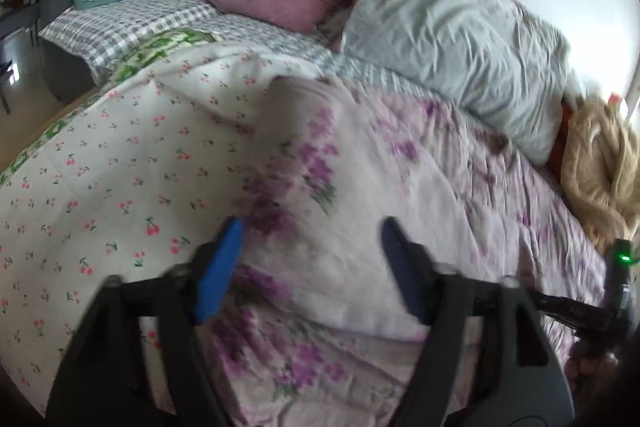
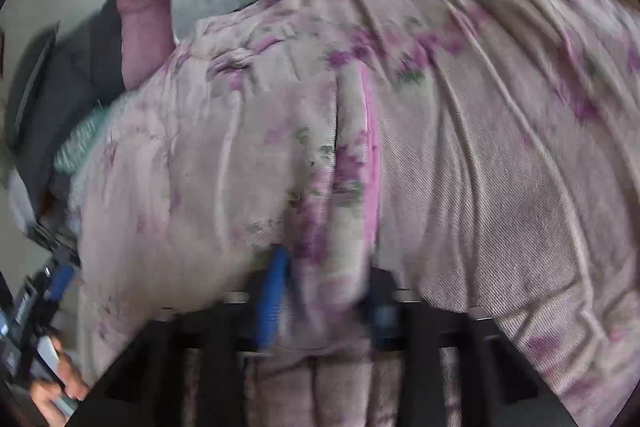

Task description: Fold large clothes

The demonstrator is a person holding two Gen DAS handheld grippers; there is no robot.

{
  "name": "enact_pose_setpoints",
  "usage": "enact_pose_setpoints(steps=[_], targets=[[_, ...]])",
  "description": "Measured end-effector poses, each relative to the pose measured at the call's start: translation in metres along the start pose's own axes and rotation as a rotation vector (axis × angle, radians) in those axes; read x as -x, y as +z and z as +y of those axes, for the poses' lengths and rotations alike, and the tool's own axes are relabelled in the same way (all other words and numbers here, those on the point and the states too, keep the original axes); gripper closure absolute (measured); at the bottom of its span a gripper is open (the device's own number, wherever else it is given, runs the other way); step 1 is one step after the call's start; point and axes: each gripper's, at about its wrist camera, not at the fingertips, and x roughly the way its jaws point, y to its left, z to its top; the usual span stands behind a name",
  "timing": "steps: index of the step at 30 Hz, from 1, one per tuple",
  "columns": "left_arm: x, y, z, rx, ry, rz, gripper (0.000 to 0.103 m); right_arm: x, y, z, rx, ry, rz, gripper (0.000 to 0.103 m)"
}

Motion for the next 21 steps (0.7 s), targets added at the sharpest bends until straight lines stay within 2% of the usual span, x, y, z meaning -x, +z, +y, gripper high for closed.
enact_pose_setpoints(steps=[1, 2, 4, 6, 8, 9, 11, 12, 15, 16, 17, 18, 19, 20, 21], targets=[[0.001, 0.002, 0.003, 0.02, -0.017, -0.007, 0.056, 0.012, 0.003, 0.001, 0.005, 0.016, -0.043, 0.085], [0.001, 0.002, 0.004, 0.031, -0.036, -0.01, 0.061, 0.029, 0.008, 0.001, 0.007, 0.035, -0.107, 0.086], [-0.001, 0.0, 0.001, 0.016, -0.067, -0.008, 0.062, 0.05, 0.013, -0.006, 0.01, -0.008, -0.208, 0.086], [-0.009, -0.007, -0.007, -0.018, -0.074, 0.022, 0.062, 0.053, 0.013, -0.019, -0.002, -0.07, -0.25, 0.086], [-0.02, -0.017, -0.013, -0.048, -0.061, 0.065, 0.062, 0.041, 0.009, -0.033, -0.012, -0.111, -0.216, 0.085], [-0.03, -0.023, -0.016, -0.066, -0.035, 0.1, 0.062, 0.026, 0.007, -0.038, 0.0, -0.124, -0.167, 0.085], [-0.048, -0.034, -0.016, -0.091, 0.022, 0.171, 0.062, -0.003, 0.0, -0.04, 0.068, -0.198, -0.081, 0.083], [-0.054, -0.039, -0.015, -0.09, 0.032, 0.191, 0.062, -0.012, -0.003, -0.04, 0.099, -0.222, -0.064, 0.081], [-0.056, -0.043, -0.012, -0.088, 0.022, 0.178, 0.062, -0.024, -0.006, -0.038, 0.184, -0.289, -0.043, 0.073], [-0.055, -0.041, -0.013, -0.088, 0.027, 0.181, 0.062, -0.024, -0.004, -0.035, 0.192, -0.312, -0.034, 0.063], [-0.052, -0.039, -0.015, -0.083, 0.032, 0.186, 0.06, -0.021, 0.0, -0.034, 0.193, -0.339, -0.027, 0.05], [-0.049, -0.037, -0.016, -0.075, 0.029, 0.193, 0.055, -0.017, 0.005, -0.035, 0.181, -0.346, -0.023, 0.042], [-0.046, -0.034, -0.018, -0.06, 0.008, 0.204, 0.038, -0.009, 0.007, -0.039, 0.158, -0.318, -0.023, 0.031], [-0.043, -0.033, -0.02, -0.054, -0.002, 0.211, 0.015, 0.005, 0.01, -0.049, 0.112, -0.25, -0.027, 0.026], [-0.04, -0.033, -0.023, -0.054, 0.009, 0.223, 0.009, 0.018, 0.013, -0.061, 0.068, -0.209, -0.031, 0.025]])
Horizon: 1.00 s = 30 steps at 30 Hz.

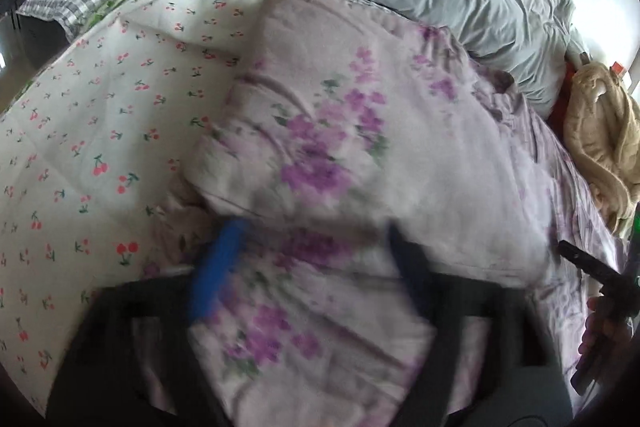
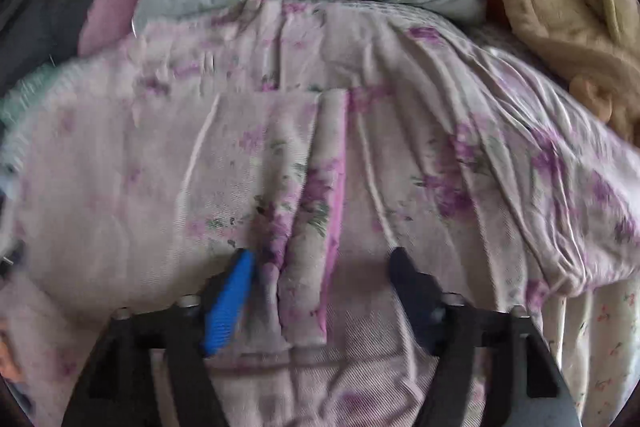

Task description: Fold large clothes

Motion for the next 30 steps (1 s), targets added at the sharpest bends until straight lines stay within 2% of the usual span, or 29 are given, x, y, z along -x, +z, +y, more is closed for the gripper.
enact_pose_setpoints(steps=[2, 4, 10, 15, 21, 26, 28, 30], targets=[[0.004, 0.0, -0.007, -0.009, 0.025, 0.019, 0.006, 0.024, -0.001, -0.036, -0.068, 0.025, -0.013, 0.021], [0.007, -0.002, -0.012, -0.009, 0.013, 0.04, 0.006, 0.045, -0.002, -0.064, -0.105, 0.01, -0.03, 0.021], [0.021, -0.008, -0.02, 0.054, -0.076, 0.071, 0.001, 0.108, 0.01, -0.182, -0.243, -0.137, -0.075, 0.021], [0.032, -0.011, -0.026, 0.053, -0.071, 0.042, 0.001, 0.167, 0.009, -0.29, -0.405, -0.252, -0.135, 0.021], [0.032, -0.014, -0.029, 0.062, -0.082, 0.034, 0.001, 0.211, -0.001, -0.395, -0.59, -0.398, -0.196, 0.021], [0.028, -0.018, -0.036, 0.047, -0.089, 0.033, 0.001, 0.215, -0.003, -0.447, -0.68, -0.435, -0.198, 0.021], [0.025, -0.02, -0.04, 0.032, -0.087, 0.038, 0.001, 0.203, -0.001, -0.45, -0.663, -0.433, -0.173, 0.022], [0.022, -0.023, -0.043, 0.02, -0.089, 0.048, 0.001, 0.192, 0.004, -0.446, -0.626, -0.444, -0.16, 0.029]])
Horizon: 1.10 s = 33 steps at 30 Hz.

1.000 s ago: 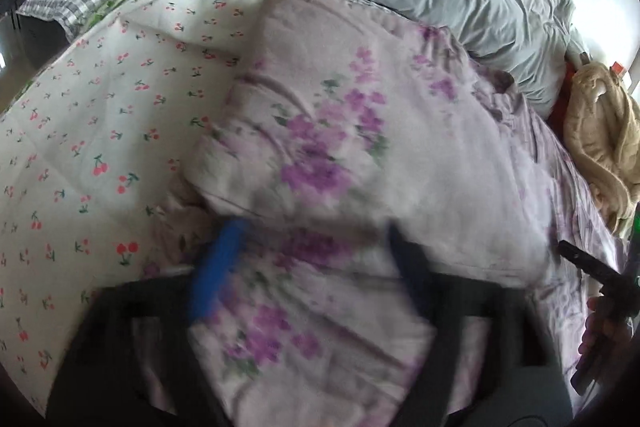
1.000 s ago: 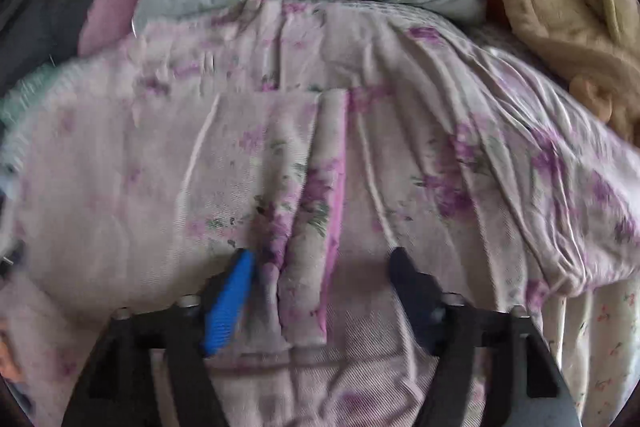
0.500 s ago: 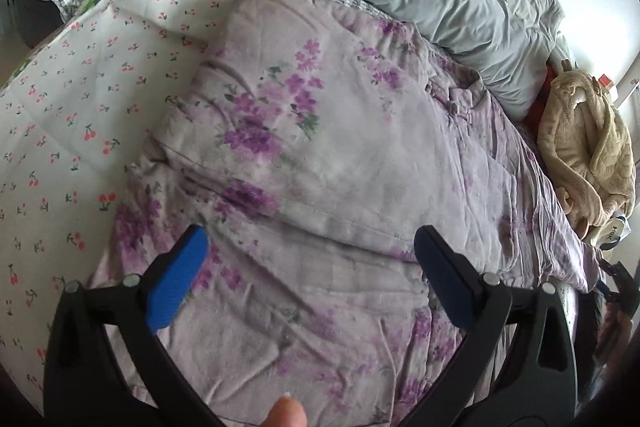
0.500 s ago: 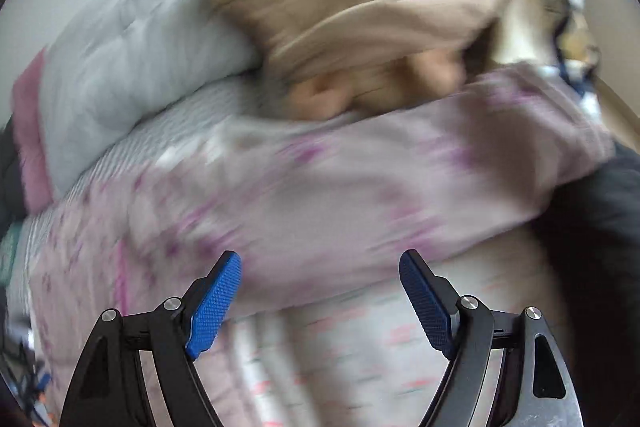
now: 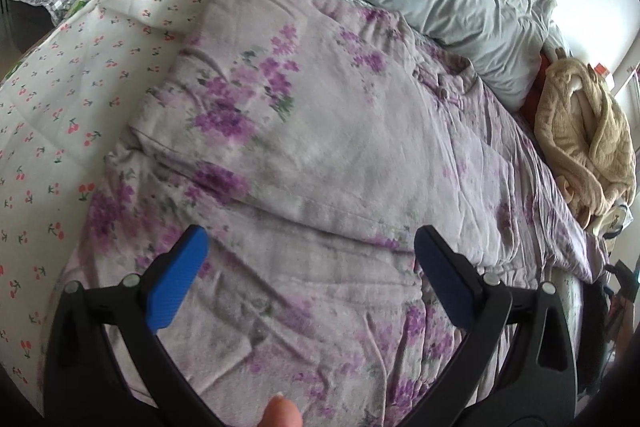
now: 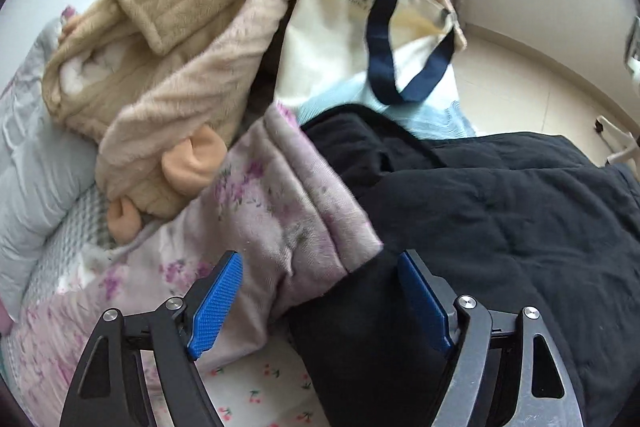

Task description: Fold large clothes

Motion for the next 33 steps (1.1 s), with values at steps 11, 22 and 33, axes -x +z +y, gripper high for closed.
enact_pose_setpoints(steps=[11, 22, 33], targets=[[0.001, -0.005, -0.013, -0.004, -0.049, 0.027, 0.001, 0.086, -0.016, 0.086, 0.201, 0.132, -0.208, 0.089], [0.028, 0.0, -0.026, -0.117, 0.049, 0.028, 0.001, 0.233, -0.063, 0.241, 0.427, 0.402, -0.308, 0.09], [0.042, 0.007, -0.016, -0.162, 0.062, 0.017, 0.001, 0.26, -0.195, 0.418, 0.68, 0.635, -0.15, 0.09]])
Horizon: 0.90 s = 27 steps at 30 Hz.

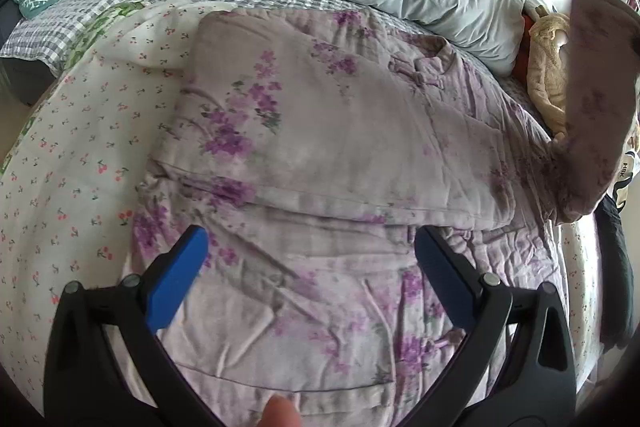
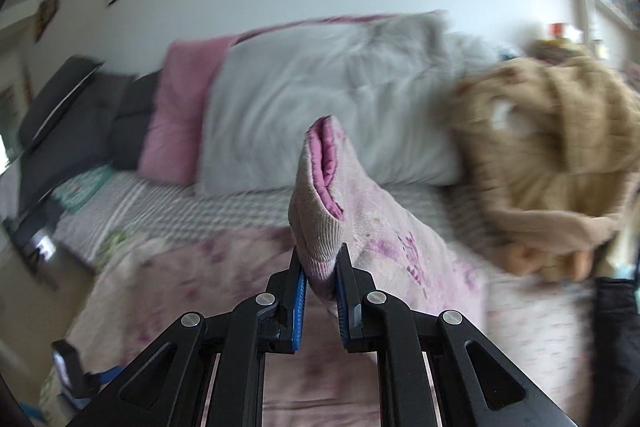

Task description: Fold large clothes

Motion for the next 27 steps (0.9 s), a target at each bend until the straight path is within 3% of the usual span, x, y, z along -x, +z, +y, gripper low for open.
enact_pose_setpoints(steps=[6, 12, 14, 15, 17, 18, 22, 27], targets=[[-0.005, 0.003, 0.013, 0.015, 0.005, 0.01, 0.001, -0.078, -0.049, 0.089, 0.097, 0.101, 0.149, 0.09], [-0.005, 0.01, 0.026, 0.057, -0.051, 0.007, 0.001, -0.158, -0.108, 0.106, -0.042, 0.275, 0.384, 0.082], [-0.002, 0.013, 0.029, 0.065, -0.063, -0.006, 0.001, -0.165, -0.118, 0.1, -0.091, 0.338, 0.414, 0.076], [-0.001, 0.015, 0.03, 0.069, -0.075, -0.009, 0.001, -0.165, -0.119, 0.093, -0.11, 0.361, 0.419, 0.071], [-0.002, 0.018, 0.03, 0.083, -0.124, -0.005, 0.001, -0.156, -0.118, 0.083, -0.13, 0.377, 0.399, 0.029], [-0.004, 0.02, 0.029, 0.09, -0.153, 0.001, 0.001, -0.146, -0.115, 0.072, -0.141, 0.377, 0.359, 0.023], [-0.02, 0.027, 0.02, 0.132, -0.273, 0.035, 0.004, -0.114, -0.111, 0.025, -0.203, 0.357, 0.301, 0.021], [-0.061, 0.041, -0.008, 0.075, -0.209, 0.086, 0.018, -0.074, -0.132, -0.044, -0.218, 0.186, 0.221, 0.021]])
